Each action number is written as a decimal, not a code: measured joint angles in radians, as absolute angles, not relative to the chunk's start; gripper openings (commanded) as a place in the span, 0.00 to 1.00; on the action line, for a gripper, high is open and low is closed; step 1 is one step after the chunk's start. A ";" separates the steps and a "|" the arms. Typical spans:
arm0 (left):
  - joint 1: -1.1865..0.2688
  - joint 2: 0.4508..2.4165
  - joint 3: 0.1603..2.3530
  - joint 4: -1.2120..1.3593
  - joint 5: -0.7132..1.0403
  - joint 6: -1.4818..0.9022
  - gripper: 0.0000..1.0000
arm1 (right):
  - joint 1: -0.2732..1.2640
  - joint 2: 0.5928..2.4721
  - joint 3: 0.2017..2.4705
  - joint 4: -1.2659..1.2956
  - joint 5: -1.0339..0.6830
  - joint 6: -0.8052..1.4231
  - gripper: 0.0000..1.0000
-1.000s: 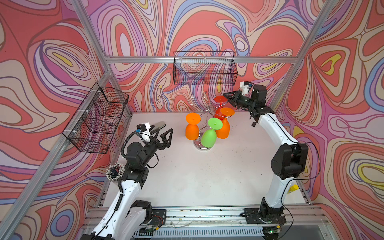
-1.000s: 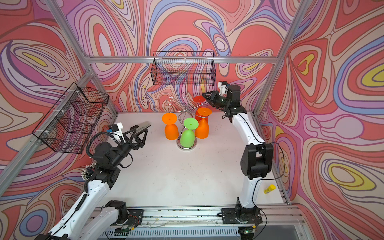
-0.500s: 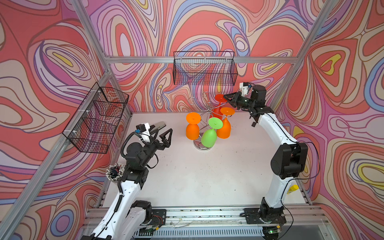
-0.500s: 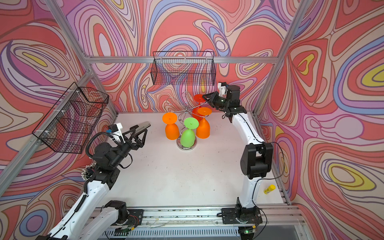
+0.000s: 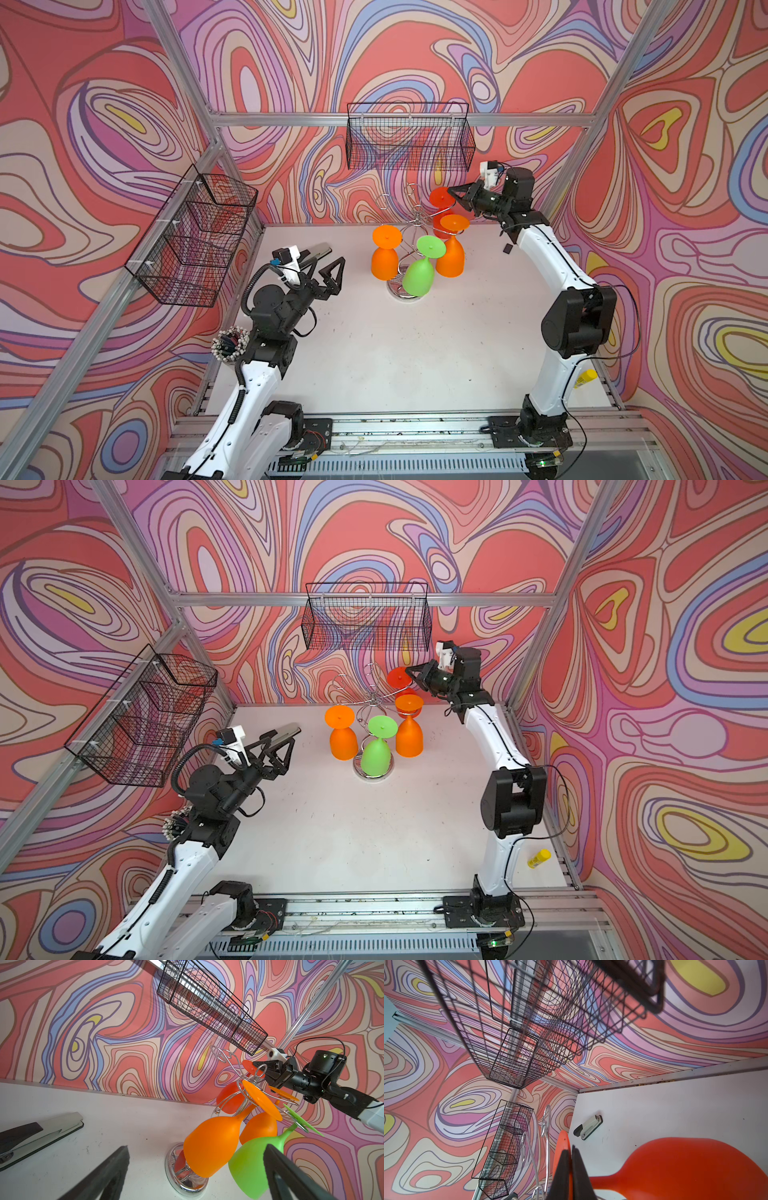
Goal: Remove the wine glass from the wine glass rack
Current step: 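Lower the open right gripper around the red glass's stem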
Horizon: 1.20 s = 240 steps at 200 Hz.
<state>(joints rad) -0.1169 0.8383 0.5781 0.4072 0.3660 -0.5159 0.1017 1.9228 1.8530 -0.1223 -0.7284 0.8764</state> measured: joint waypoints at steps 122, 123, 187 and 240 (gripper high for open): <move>-0.117 0.838 0.578 0.407 0.366 -0.516 1.00 | 0.093 1.923 1.853 -0.104 -0.778 0.978 0.00; -0.117 0.838 0.578 0.407 0.366 -0.516 1.00 | 0.093 1.923 1.853 -0.104 -0.778 0.978 0.00; -0.117 0.838 0.578 0.407 0.366 -0.516 1.00 | 0.069 1.923 1.853 -0.082 -0.779 1.027 0.00; -0.117 0.838 0.578 0.407 0.366 -0.516 1.00 | 0.056 1.920 1.836 -0.053 -0.786 1.048 0.00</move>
